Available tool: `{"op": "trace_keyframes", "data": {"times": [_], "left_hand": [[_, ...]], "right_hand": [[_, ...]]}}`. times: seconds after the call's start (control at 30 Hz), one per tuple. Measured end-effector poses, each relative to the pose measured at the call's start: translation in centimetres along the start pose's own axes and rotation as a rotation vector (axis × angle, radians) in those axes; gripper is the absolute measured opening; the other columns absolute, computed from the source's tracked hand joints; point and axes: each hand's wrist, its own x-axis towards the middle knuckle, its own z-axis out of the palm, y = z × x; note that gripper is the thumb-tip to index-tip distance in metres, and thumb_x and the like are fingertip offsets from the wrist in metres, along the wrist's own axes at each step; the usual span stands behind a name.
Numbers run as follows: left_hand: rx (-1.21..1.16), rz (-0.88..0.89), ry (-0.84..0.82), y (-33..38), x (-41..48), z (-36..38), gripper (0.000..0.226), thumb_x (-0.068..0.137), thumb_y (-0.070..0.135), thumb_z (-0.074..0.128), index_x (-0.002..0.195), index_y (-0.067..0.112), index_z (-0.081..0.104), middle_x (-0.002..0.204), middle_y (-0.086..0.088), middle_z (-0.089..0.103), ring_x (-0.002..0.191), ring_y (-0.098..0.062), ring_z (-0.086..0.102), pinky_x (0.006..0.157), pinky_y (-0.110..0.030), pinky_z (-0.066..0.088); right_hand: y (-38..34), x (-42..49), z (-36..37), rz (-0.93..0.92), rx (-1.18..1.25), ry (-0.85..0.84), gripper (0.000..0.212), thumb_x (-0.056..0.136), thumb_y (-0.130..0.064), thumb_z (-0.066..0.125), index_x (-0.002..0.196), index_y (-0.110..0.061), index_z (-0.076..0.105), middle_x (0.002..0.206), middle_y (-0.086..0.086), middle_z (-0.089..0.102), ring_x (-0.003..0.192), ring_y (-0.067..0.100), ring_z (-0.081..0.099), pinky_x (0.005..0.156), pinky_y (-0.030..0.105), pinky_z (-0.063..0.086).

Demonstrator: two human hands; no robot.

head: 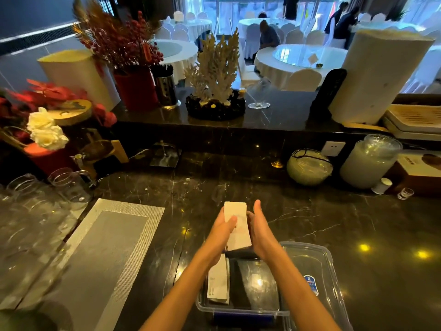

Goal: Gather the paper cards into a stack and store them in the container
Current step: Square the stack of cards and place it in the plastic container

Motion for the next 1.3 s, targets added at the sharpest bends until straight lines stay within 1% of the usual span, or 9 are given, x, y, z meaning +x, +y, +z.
{"op": "trace_keyframes", "data": {"times": [0.1,0.23,0.4,0.6,0.73,0.87,1.13,1.23,1.3], "left_hand": [[0.008,-0.022,-0.05,-0.6,-0.4,-0.4,0.037,0.101,0.037,0.045,0.137,0.036,0.038,0.131,0.005,0.054,0.112,-0.012,0.057,0.088,-0.033,0.054],[-0.042,-0.077,-0.091,-1.5,-1.0,1.2,0.043,0.102,0.03,0.045,0.144,0.031,0.035,0.131,0.005,0.056,0.113,-0.011,0.058,0.09,-0.032,0.054],[-0.479,-0.264,-0.191,-2.2,-0.5,0.5,0.033,0.102,0.018,0.044,0.134,0.015,0.051,0.127,-0.014,0.065,0.115,-0.029,0.063,0.093,-0.045,0.054],[-0.925,-0.508,-0.355,-3.8,-1.0,0.2,0.044,0.093,0.019,0.052,0.129,-0.005,0.055,0.107,-0.024,0.065,0.091,-0.032,0.067,0.083,-0.043,0.056],[-0.892,-0.529,-0.375,-4.2,-1.4,0.4,0.045,0.093,0.015,0.055,0.132,-0.006,0.048,0.107,-0.025,0.059,0.091,-0.033,0.061,0.075,-0.043,0.058],[-0.92,-0.529,-0.436,-4.1,-1.3,0.3,0.041,0.088,0.011,0.062,0.124,-0.007,0.057,0.107,-0.027,0.061,0.087,-0.036,0.068,0.073,-0.045,0.061],[-0.846,-0.456,-0.47,-3.4,-1.0,-0.3,0.033,0.089,0.016,0.059,0.113,-0.004,0.067,0.104,-0.025,0.064,0.087,-0.034,0.069,0.076,-0.045,0.059],[-0.838,-0.413,-0.508,-3.1,-1.1,-0.4,0.04,0.082,0.018,0.07,0.116,-0.002,0.066,0.107,-0.025,0.065,0.089,-0.033,0.069,0.079,-0.044,0.058],[-0.795,-0.399,-0.527,-3.2,-0.7,-0.5,0.045,0.085,0.023,0.071,0.123,0.0,0.063,0.114,-0.024,0.064,0.095,-0.031,0.068,0.084,-0.043,0.057]], "right_hand": [[0.4,0.2,-0.7,-0.009,0.008,0.006,0.068,0.096,-0.067,0.017,0.133,-0.022,0.052,0.096,-0.005,0.065,0.115,0.027,0.063,0.089,0.036,0.048],[1.7,0.1,-0.7,0.05,-0.098,-0.032,0.072,0.091,-0.074,0.022,0.125,-0.023,0.059,0.117,0.012,0.068,0.104,0.028,0.069,0.084,0.039,0.059],[2.8,0.8,-4.4,0.054,0.034,-0.134,0.063,0.095,-0.067,0.026,0.133,-0.024,0.053,0.13,0.007,0.064,0.117,0.024,0.064,0.098,0.042,0.052],[3.8,0.4,-8.1,0.001,0.114,-0.259,0.048,0.089,-0.048,0.062,0.134,-0.031,0.059,0.139,0.017,0.056,0.123,0.034,0.058,0.105,0.051,0.048],[3.4,0.6,-8.2,0.02,0.075,-0.264,0.047,0.087,-0.047,0.064,0.127,-0.022,0.065,0.129,0.014,0.065,0.115,0.027,0.066,0.093,0.04,0.055],[3.4,0.8,-7.5,0.019,0.08,-0.237,0.053,0.088,-0.049,0.052,0.134,-0.024,0.056,0.134,0.021,0.059,0.117,0.03,0.058,0.099,0.042,0.046],[2.7,0.3,-6.2,-0.113,-0.02,-0.308,0.061,0.078,-0.049,0.073,0.134,-0.033,0.054,0.124,0.01,0.069,0.105,0.027,0.068,0.088,0.047,0.048],[2.2,0.0,-5.9,-0.149,-0.07,-0.259,0.062,0.072,-0.051,0.078,0.128,-0.031,0.06,0.116,0.01,0.073,0.084,0.015,0.071,0.068,0.032,0.054],[2.0,0.0,-5.9,-0.165,-0.069,-0.212,0.056,0.075,-0.046,0.076,0.127,-0.03,0.062,0.113,0.009,0.074,0.086,0.014,0.073,0.065,0.027,0.056]]}}
